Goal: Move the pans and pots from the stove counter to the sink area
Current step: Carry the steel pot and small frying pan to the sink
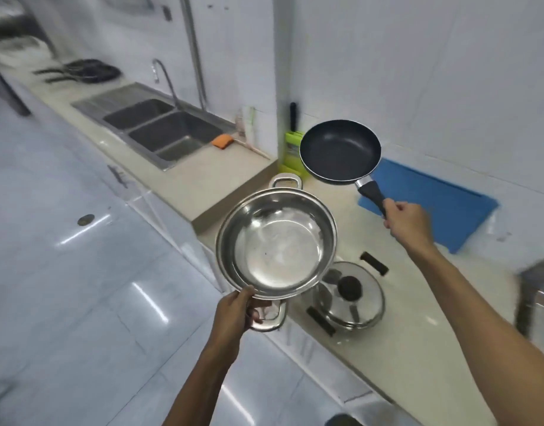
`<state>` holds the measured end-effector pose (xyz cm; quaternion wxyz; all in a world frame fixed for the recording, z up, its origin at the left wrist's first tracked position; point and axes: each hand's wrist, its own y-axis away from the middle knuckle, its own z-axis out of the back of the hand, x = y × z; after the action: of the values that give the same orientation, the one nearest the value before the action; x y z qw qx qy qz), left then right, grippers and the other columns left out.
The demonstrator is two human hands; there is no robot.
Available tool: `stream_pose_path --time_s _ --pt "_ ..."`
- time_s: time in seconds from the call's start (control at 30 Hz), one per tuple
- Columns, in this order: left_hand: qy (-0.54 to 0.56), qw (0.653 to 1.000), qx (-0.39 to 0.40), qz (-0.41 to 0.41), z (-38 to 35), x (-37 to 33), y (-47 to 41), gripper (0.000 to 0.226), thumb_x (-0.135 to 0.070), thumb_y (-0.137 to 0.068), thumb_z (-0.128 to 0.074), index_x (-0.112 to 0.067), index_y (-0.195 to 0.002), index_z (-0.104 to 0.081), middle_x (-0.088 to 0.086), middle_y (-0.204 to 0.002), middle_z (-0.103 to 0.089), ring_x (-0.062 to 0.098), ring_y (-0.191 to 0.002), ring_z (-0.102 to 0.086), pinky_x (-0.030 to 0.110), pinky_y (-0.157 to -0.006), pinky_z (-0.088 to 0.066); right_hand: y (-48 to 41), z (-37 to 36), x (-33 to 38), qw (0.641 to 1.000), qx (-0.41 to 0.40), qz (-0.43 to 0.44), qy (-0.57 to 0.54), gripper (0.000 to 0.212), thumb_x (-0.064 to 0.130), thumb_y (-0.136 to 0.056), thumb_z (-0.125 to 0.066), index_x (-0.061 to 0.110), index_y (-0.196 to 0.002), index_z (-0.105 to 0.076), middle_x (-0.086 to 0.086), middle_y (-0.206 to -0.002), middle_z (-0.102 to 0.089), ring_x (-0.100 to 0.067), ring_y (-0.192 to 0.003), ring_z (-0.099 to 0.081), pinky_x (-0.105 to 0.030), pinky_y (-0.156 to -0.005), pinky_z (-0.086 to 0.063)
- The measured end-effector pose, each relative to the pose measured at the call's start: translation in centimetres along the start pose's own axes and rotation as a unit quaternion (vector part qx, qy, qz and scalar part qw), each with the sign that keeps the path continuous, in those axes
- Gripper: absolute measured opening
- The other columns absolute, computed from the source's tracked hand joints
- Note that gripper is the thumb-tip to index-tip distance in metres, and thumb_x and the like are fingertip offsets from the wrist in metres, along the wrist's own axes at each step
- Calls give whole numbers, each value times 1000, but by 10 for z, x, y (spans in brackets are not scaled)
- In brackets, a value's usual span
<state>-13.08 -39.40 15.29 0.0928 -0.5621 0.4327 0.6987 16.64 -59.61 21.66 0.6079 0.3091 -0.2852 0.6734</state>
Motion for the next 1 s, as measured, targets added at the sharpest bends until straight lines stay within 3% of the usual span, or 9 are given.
stream_pose_path --time_s 0.13,0.3,0.43,0.57,0.73,0.83,1.0 --pt "12 997 -80 -6 87 -15 -27 34 -27 -96 -55 3 -89 -70 15 -83 -81 10 -38 -47 24 -47 -39 33 -91 47 998 66 16 -14 50 50 -86 -45 11 -65 -69 -3 -61 -69 -25 -58 -63 -33 -56 -46" --pt "62 984 -167 4 180 -33 -65 30 -29 -90 -57 -3 -89 -71 13 -82 -81 10 -41 -51 30 -54 -38 56 -200 113 990 132 42 -10 47 45 -83 -46 9 -61 -67 -4 -56 -68 -30 -60 -64 -37 -58 -50" --pt "110 967 -230 1 250 -45 -112 31 -27 -93 -57 1 -93 -71 17 -81 -80 11 -42 -52 31 -57 -40 63 -294 163 984 165 48 -34 46 47 -79 -46 11 -56 -62 2 -50 -64 -27 -54 -63 -34 -52 -46" --pt "146 947 -285 -4 317 -71 -176 30 -23 -95 -56 3 -93 -70 20 -81 -79 13 -45 -54 33 -61 -44 50 -390 228 976 205 62 -39 43 42 -84 -47 9 -57 -59 -5 -54 -63 -30 -56 -59 -36 -52 -45" --pt "187 933 -307 7 394 -126 -255 31 -24 -96 -54 1 -98 -72 18 -80 -80 19 -59 -54 32 -64 -48 22 -489 313 968 236 75 -39 44 37 -90 -48 4 -62 -57 -10 -59 -65 -30 -61 -60 -36 -55 -44" --pt "200 924 -325 3 437 -154 -299 31 -23 -95 -55 2 -99 -72 18 -81 -80 14 -53 -54 31 -63 -49 6 -535 356 964 250 81 -39 44 35 -94 -49 5 -63 -60 -11 -61 -67 -28 -58 -59 -34 -53 -43" --pt "220 918 -329 1 507 -196 -374 29 -20 -94 -56 3 -98 -73 20 -80 -79 23 -68 -55 36 -69 -50 -24 -618 422 963 257 78 -23 45 36 -93 -50 5 -62 -60 -7 -59 -67 -30 -62 -61 -39 -59 -49"
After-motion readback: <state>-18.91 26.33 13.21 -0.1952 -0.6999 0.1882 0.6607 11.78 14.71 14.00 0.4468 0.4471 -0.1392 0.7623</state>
